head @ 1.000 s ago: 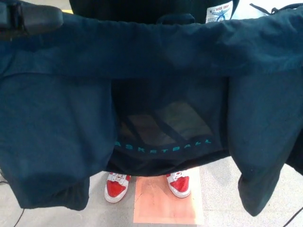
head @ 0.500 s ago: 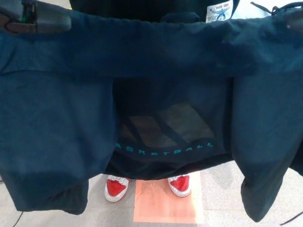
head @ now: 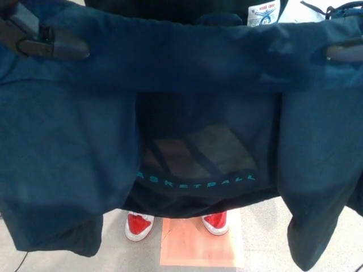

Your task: A person hands a coat to the robot and the robot grabs it with both hands and holds it while the person wears the coat.

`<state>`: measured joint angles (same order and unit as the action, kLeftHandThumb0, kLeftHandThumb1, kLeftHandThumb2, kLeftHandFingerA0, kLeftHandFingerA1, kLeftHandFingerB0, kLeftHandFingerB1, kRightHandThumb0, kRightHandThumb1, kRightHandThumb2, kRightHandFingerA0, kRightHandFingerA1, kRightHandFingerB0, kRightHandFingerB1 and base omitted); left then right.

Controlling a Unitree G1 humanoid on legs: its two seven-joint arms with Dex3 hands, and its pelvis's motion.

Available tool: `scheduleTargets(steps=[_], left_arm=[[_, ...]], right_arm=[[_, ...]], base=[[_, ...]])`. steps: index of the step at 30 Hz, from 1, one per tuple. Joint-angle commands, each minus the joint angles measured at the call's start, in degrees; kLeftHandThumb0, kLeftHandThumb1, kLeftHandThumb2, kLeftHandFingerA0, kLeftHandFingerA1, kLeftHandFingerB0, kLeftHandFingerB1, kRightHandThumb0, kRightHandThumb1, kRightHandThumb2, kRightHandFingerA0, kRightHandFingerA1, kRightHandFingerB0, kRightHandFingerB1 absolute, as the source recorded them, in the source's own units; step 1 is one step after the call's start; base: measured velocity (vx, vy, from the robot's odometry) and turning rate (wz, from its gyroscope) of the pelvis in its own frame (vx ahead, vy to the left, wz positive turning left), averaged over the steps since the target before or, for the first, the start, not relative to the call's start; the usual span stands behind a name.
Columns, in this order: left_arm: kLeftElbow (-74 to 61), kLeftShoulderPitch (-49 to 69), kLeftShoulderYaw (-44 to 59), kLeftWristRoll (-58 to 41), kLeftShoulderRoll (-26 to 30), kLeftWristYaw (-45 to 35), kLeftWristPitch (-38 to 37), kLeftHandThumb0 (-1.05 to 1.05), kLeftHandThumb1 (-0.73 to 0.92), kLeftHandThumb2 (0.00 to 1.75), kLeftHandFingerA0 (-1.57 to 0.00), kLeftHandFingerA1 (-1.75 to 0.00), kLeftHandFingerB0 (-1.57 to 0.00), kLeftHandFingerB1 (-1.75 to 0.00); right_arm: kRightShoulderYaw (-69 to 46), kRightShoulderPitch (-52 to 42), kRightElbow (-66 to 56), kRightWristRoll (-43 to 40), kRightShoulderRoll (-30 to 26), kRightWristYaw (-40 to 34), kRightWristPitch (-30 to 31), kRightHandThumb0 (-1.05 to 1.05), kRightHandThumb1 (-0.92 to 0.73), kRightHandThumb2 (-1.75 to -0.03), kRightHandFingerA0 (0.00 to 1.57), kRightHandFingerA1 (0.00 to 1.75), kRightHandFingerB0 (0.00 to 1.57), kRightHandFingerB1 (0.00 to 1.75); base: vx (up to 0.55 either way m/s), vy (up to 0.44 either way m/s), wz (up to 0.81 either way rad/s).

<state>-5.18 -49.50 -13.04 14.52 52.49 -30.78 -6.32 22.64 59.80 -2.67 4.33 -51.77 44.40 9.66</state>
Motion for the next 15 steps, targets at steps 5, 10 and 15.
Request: scheduleTargets(steps=[5,10,15], left_arm=[[3.9,-8.6,-8.6,-7.0,4.1,-36.5,21.0,-0.80,0.58,0.57,-0.58,-0.45,-0.05,-0.23],[4.0,-7.7,-8.9,-5.5,4.0,-36.5,18.5,-0.86,0.52,0.87,-0.29,-0.47,-0.04,-0.19],[2.9,-7.5,-8.8,-6.4,3.6,-38.0,20.8,-0.84,0.50,0.85,-0.13,-0.41,-0.07,-0.25]], right_arm=[[11.8,12.4,9.6,2.2,-0.8,33.7,8.3,-0.86,-0.53,-0.91,0.20,0.48,0.03,0.16],[13.1,13.8,12.1,2.4,-0.1,35.4,6.3,-0.91,-0.67,-0.61,0.28,0.39,0.02,0.23],[14.1,14.4,12.1,2.3,-0.5,37.5,7.2,-0.92,-0.67,-0.61,0.43,0.43,0.02,0.23]], base=[[0.00,0.000,0.00],[0.00,0.000,0.00],[0.00,0.000,0.00]])
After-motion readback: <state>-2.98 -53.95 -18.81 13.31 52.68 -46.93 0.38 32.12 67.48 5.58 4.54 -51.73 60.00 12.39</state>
